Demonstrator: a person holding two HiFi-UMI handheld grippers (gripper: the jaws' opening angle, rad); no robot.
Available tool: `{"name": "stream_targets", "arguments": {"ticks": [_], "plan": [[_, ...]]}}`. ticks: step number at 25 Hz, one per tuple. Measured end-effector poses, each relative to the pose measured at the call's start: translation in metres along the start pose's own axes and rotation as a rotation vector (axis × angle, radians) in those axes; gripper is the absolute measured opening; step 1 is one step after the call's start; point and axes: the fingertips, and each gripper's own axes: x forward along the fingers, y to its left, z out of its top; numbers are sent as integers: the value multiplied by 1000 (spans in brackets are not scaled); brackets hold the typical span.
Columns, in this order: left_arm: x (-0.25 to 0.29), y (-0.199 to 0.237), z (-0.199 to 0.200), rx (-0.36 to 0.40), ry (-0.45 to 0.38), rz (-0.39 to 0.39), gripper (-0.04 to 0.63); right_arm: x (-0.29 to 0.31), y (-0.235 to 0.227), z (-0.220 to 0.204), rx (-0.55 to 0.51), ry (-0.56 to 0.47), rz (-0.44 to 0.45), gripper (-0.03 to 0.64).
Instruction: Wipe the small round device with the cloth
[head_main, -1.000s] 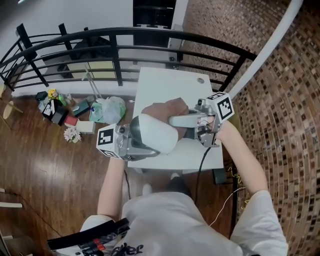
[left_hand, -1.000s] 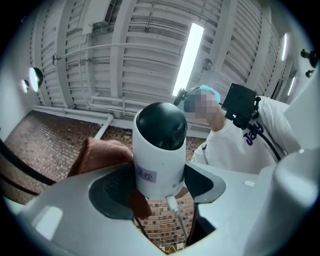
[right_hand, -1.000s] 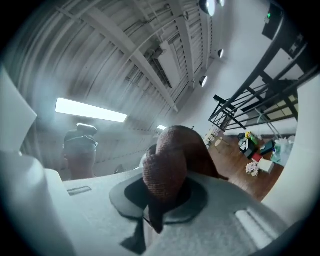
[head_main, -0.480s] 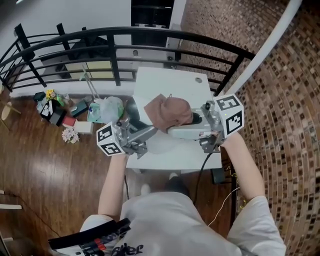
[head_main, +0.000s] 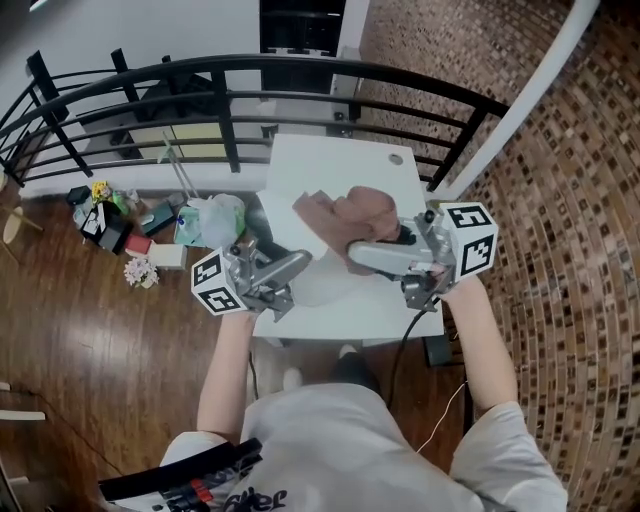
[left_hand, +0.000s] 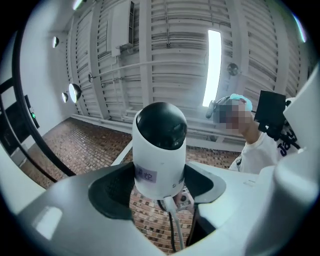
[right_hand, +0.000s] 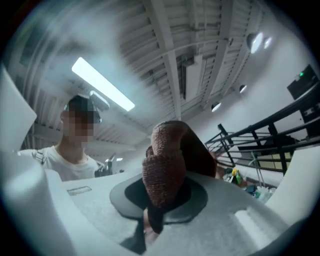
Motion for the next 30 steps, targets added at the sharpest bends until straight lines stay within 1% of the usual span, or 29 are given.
{"name": "stream_targets", "arguments": {"ticks": [2, 3, 5, 7, 9, 11, 13, 15, 17, 20, 23, 25, 27, 29, 30], "plan": [[3, -10, 8, -16, -18, -44, 337, -26, -22, 24, 11, -147, -81, 25], [4, -16, 13, -29, -32, -66, 337, -36, -35, 30, 18, -199, -121, 25], [9, -25, 21, -66, -65, -103, 337, -43, -53, 29, 36, -258, -158, 24], [14, -30, 25, -106, -94, -124, 337, -37, -60, 21, 38, -286, -156, 25], [19, -28, 25, -140, -113, -116, 337, -28, -57, 21, 19, -318, -136, 25], [22, -18, 21, -174, -122, -75, 337, -23, -48, 26, -11, -351, -121, 25], [23, -6, 15, -223, -137, -21, 337, -22, -38, 32, -60, -367, -139, 25], [21, 6, 10, -269, -162, 28, 336, -19, -29, 35, -133, -344, -179, 25], [19, 15, 7, -307, -191, 54, 336, -10, -19, 30, -228, -280, -217, 25], [18, 22, 10, -391, -254, 60, 336, 8, -7, 16, -358, -175, -259, 24], [19, 24, 16, -434, -289, 55, 336, 24, -2, -6, -460, -58, -284, 25], [19, 22, 19, -458, -304, 40, 336, 30, -3, -20, -502, 6, -292, 25], [19, 19, 21, -477, -323, 21, 336, 32, -8, -37, -518, 75, -299, 23], [20, 16, 24, -490, -339, -1, 336, 32, -16, -57, -513, 145, -311, 24], [21, 15, 25, -492, -341, -10, 336, 30, -21, -64, -492, 152, -311, 25]]}}
